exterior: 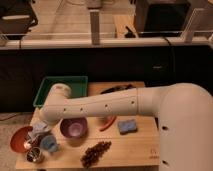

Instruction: Place towel in table surface

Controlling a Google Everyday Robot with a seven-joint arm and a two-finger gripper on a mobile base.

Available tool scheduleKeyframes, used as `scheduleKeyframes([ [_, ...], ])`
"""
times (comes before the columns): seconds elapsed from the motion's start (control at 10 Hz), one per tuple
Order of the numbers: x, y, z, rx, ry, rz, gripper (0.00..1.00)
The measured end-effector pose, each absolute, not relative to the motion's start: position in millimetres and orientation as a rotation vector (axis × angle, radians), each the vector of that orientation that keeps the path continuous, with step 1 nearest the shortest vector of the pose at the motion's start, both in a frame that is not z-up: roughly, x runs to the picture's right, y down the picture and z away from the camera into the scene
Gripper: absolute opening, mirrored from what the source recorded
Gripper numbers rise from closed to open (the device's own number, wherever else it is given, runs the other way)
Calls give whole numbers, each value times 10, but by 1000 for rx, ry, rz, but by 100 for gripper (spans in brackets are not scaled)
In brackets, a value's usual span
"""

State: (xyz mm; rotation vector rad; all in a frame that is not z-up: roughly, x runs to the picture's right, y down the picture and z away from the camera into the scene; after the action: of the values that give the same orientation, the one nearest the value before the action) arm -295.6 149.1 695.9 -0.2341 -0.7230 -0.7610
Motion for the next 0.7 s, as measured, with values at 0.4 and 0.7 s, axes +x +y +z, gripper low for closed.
scheduleKeyframes([
  [0.4, -2895, 1307, 7226, -229, -772, -546, 80],
  [0.7, -2915, 1330, 7413, -275, -796, -427, 80],
])
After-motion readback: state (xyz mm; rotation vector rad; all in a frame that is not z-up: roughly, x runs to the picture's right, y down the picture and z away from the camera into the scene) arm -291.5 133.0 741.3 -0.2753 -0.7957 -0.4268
